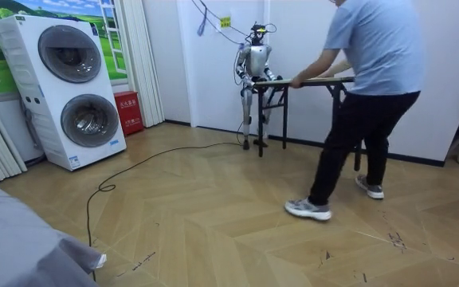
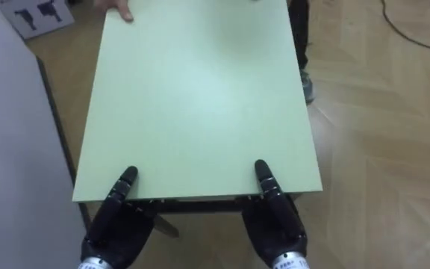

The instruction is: Move table with human

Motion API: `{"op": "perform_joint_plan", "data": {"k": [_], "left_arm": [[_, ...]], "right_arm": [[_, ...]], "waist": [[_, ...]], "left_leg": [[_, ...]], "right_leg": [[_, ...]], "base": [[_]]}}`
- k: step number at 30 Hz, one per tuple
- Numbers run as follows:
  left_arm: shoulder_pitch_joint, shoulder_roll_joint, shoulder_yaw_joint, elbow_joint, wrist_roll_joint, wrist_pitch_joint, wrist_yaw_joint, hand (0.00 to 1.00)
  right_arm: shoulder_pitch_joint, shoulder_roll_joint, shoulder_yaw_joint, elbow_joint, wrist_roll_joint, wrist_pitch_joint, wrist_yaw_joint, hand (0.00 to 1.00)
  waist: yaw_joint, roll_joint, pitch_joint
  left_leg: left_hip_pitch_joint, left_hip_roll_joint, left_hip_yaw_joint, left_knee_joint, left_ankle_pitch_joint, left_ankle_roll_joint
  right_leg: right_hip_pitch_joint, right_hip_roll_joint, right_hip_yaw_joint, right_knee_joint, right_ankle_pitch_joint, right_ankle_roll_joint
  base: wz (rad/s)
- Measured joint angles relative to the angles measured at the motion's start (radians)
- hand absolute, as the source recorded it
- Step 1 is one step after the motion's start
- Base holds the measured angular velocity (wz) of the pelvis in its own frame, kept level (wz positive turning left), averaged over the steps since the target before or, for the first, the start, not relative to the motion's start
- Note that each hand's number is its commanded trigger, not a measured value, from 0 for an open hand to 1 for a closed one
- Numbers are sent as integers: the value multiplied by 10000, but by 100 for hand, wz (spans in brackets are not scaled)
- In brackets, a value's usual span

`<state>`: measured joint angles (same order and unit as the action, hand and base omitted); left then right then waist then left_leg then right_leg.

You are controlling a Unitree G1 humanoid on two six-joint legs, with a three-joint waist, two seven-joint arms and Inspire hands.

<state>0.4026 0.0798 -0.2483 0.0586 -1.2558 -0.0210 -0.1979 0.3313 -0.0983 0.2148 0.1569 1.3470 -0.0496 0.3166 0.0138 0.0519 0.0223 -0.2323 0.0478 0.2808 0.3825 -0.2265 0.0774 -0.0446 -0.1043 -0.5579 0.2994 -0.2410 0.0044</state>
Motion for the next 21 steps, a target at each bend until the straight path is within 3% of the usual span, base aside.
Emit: {"op": "perform_joint_plan", "data": {"k": [1, 8, 10, 11, 12, 13, 14, 16, 21], "left_arm": [[51, -35, 9, 2, -2, 0, 0, 100], [96, -88, 37, 0, 0, -44, -7, 100], [102, -103, 80, 1, 11, -100, -7, 100], [139, -129, 91, 1, -2, -179, -7, 100], [171, -130, 90, 1, -7, -207, -7, 100], [200, -104, 80, 1, -43, -209, -7, 100], [200, -64, 67, 27, -60, -190, -1, 100], [227, -43, -39, 75, -40, -176, -13, 100], [114, -118, -20, 209, 65, -112, 101, 100]], "right_arm": [[2, -5, 7, 0, -31, -4, 0, 100], [-27, 44, 53, -1, -102, -19, -45, 100], [-3, 174, 51, 0, -208, -24, -100, 100], [-51, 198, 118, 0, -262, -24, -171, 100], [-49, 198, 156, 0, -262, -24, -204, 100], [4, 204, 190, 0, -224, -25, -223, 100], [96, 226, 189, 2, -207, -56, -233, 100], [225, 207, 187, 0, -82, -90, -240, 100], [209, -100, 307, 0, 257, -119, -421, 100]], "waist": [[138, 2, 1], [513, 27, 7], [516, 27, 3], [531, 59, 20], [522, 72, 15], [437, 76, 8], [205, 23, 21], [-85, -28, 15], [33, -83, 33]], "left_leg": [[87, -111, -1, -107, 33, 58], [223, -485, -376, -312, 180, 332], [239, -641, -783, -339, 178, 385], [232, -776, -1257, -358, 182, 389], [232, -815, -1447, -357, 186, 387], [241, -913, -1778, -366, 196, 362], [280, -1121, -2277, -355, 210, 333], [426, -1265, -2662, -461, 252, 269], [532, -1228, -2750, -559, 271, 236]], "right_leg": [[-30, -18, 356, 90, -9, 59], [-431, -541, 902, 1209, -22, 193], [-762, -614, 1519, 1580, -250, 484], [-1073, -527, 2149, 1379, -340, 503], [-1239, -472, 2483, 1208, -329, 484], [-1458, -425, 2854, 833, -156, 458], [-1450, -436, 3112, 689, 470, 492], [-1065, -499, 2960, 772, 309, 584], [-619, -424, 2862, 475, 240, 628]], "base": [[7], [22], [24], [14], [37], [89], [113], [105], [50]]}}
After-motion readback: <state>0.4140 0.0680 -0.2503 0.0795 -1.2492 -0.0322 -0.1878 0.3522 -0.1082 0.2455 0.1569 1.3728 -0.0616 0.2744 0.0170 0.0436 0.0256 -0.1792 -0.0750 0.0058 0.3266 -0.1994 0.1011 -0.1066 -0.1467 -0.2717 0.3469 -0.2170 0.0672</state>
